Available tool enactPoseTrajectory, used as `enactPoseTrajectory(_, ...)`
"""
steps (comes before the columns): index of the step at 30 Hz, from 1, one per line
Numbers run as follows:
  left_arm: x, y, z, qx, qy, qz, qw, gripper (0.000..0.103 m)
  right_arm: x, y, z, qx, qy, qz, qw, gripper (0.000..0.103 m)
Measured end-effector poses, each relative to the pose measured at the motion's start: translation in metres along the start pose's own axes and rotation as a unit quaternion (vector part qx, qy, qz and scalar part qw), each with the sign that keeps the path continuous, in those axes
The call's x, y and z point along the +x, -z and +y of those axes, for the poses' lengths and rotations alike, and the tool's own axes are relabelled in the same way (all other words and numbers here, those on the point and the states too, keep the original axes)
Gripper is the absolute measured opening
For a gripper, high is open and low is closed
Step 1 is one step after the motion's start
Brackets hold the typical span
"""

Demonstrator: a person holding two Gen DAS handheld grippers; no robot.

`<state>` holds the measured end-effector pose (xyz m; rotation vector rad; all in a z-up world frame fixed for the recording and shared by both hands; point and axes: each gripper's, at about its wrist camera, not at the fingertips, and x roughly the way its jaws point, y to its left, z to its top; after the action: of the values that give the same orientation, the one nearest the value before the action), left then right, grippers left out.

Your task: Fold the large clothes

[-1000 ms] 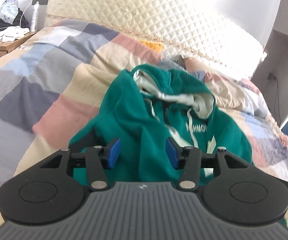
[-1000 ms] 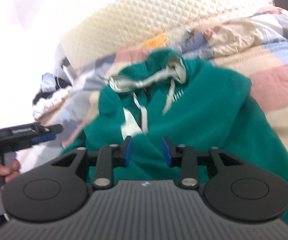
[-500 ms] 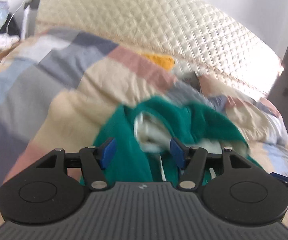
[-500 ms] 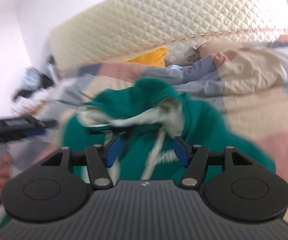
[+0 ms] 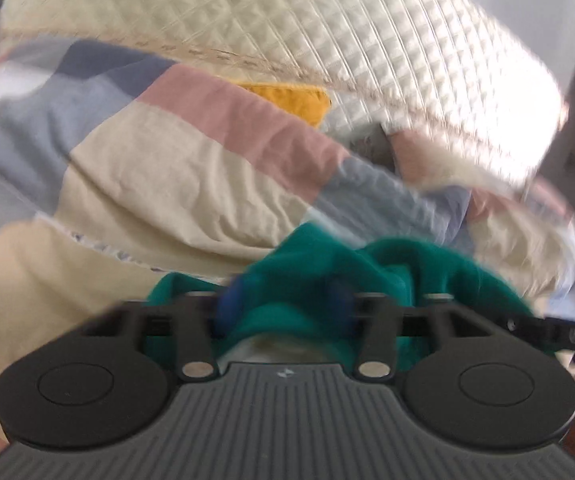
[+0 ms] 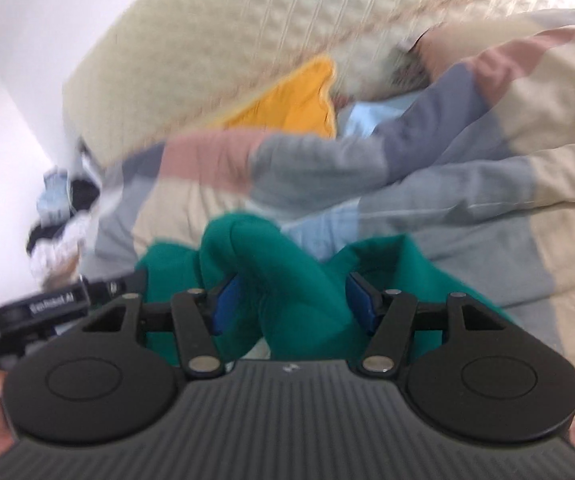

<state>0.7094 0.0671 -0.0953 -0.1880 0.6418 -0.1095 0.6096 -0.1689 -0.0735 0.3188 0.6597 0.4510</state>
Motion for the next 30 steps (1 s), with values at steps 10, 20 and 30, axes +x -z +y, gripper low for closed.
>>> enactPoseTrajectory(10,-0.135,-0.03,-0.004,-0.014,0.078,-0.07,0.9944,0.012,-0.102,-0.006,0.036,-0.014,-0.028,-0.069,0.997,0.013)
enactPoseTrajectory(20,-0.354,0.023,-0.05,-0.006,0.124,-0.124,0.9845,0.012,-0.292,0.055,0.069,-0.032,-0.074,-0.151,0.985,0.013)
enactPoseTrajectory(30,-0.464,0.209,-0.061,-0.07,0.124,-0.089,0.9857,0.009,-0.373,0.185,0.097,-0.051,-0.016,-0.104,0.993,0.013)
